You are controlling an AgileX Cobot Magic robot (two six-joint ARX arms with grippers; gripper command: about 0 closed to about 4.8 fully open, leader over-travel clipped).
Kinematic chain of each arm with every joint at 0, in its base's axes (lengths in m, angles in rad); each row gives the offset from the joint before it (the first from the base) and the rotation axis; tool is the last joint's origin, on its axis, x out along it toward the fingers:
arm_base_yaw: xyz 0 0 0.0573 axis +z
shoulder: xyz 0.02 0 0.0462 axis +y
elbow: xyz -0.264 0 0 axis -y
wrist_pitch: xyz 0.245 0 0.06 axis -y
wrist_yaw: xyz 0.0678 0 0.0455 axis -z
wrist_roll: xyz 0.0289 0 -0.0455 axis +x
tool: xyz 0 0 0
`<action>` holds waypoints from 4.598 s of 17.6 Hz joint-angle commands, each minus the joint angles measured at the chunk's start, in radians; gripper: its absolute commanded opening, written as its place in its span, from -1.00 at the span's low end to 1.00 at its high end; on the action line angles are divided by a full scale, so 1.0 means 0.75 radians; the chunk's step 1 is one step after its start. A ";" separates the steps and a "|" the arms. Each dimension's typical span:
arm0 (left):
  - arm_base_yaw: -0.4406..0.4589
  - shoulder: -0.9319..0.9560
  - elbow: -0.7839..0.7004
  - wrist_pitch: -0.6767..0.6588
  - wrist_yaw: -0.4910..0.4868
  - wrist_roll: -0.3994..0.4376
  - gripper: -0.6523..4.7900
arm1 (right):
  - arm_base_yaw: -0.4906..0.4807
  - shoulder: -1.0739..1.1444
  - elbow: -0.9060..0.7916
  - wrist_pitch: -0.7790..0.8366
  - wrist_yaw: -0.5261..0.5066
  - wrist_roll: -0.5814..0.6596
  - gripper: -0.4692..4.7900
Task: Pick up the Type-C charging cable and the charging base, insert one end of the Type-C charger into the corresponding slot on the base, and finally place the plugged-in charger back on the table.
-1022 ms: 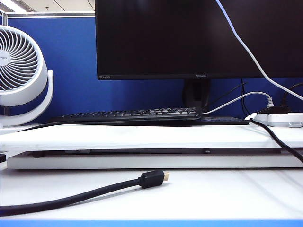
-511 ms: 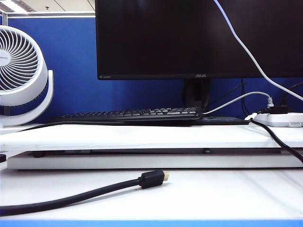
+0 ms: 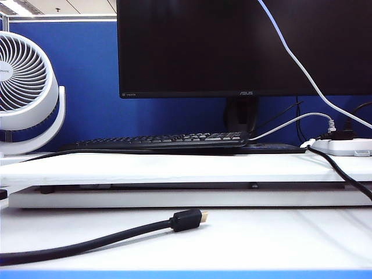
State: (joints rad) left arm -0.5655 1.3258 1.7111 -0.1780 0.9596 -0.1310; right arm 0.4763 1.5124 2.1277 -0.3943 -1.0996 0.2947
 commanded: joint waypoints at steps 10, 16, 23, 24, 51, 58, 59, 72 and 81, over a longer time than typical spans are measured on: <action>-0.001 -0.007 0.009 0.055 -0.038 -0.056 -0.78 | 0.001 -0.004 0.004 -0.061 -0.009 -0.067 -0.82; -0.001 -0.007 0.009 0.061 -0.038 -0.096 -0.78 | 0.001 -0.004 0.004 -0.149 -0.036 -0.163 -0.82; -0.001 -0.007 0.009 0.155 -0.052 -0.096 -0.78 | 0.001 -0.003 0.003 -0.283 -0.034 -0.306 -0.82; -0.001 -0.007 0.009 0.156 -0.053 -0.095 -0.78 | 0.001 0.003 0.003 -0.286 -0.038 -0.307 -0.82; -0.001 -0.010 0.009 0.231 -0.047 -0.081 -0.78 | 0.098 0.044 0.003 -0.590 0.002 -0.388 -0.82; -0.001 -0.017 0.009 0.240 -0.062 -0.081 -0.78 | 0.098 0.044 0.004 -0.661 0.003 -0.468 -0.81; -0.001 -0.017 0.009 0.239 -0.062 -0.081 -0.78 | 0.098 0.038 0.005 -0.641 0.002 -0.465 0.17; -0.001 -0.017 0.009 0.168 -0.051 -0.074 -0.78 | 0.059 -0.050 0.006 -0.520 0.148 -0.447 0.70; -0.001 -0.017 0.009 0.117 -0.078 -0.006 -0.78 | 0.012 -0.120 0.006 -0.516 0.188 -0.438 0.70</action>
State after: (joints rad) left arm -0.5655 1.3197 1.7123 -0.0898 0.9192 -0.1642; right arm 0.4866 1.4349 2.1277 -0.7914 -0.9607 -0.0380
